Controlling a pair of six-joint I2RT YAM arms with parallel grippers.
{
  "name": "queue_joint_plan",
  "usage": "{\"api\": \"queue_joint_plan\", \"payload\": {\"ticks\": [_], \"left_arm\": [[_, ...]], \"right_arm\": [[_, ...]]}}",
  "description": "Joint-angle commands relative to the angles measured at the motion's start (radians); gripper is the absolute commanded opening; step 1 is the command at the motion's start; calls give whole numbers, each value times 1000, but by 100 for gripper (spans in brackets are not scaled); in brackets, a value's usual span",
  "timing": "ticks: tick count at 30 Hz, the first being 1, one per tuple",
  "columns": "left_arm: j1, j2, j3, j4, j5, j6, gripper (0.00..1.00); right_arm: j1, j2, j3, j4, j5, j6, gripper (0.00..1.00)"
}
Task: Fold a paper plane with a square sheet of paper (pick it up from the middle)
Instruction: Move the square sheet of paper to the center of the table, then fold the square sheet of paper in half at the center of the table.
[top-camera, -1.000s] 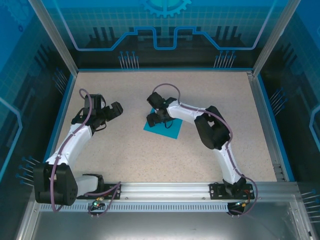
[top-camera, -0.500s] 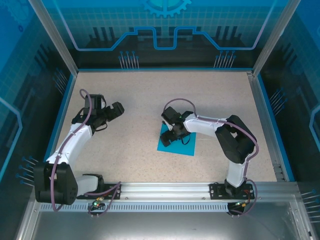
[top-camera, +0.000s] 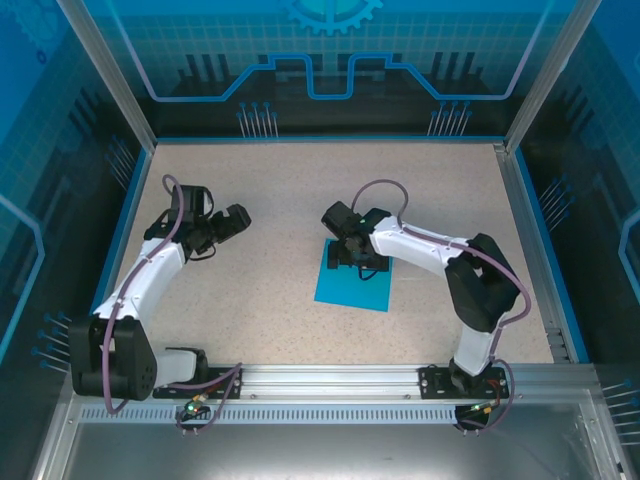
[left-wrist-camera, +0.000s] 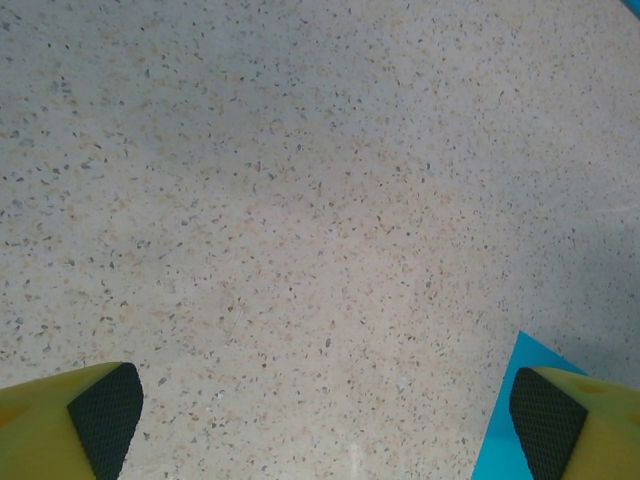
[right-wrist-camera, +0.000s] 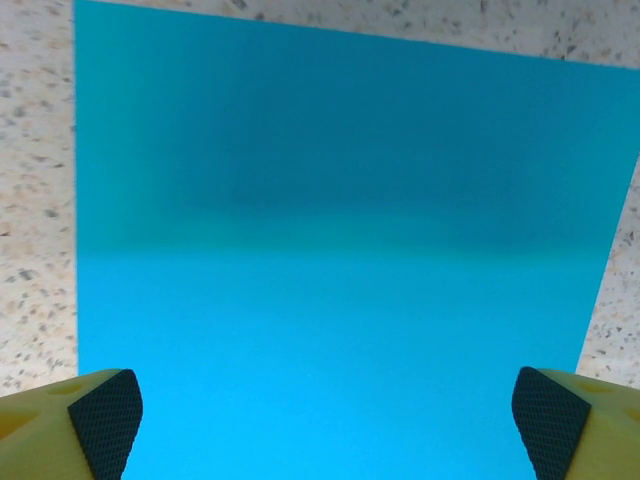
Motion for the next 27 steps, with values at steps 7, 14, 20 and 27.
{"api": "queue_joint_plan", "payload": {"ticks": [7, 14, 20, 27], "left_arm": [[2, 19, 33, -40, 41, 29, 98], [2, 33, 38, -46, 45, 27, 98], [1, 39, 42, -51, 46, 27, 99], [2, 46, 45, -53, 44, 26, 98]], "right_arm": [[-7, 93, 58, -23, -46, 50, 99], [-13, 147, 68, -38, -60, 48, 99], [-22, 181, 48, -28, -76, 57, 100], [-34, 221, 8, 8, -116, 56, 96]]}}
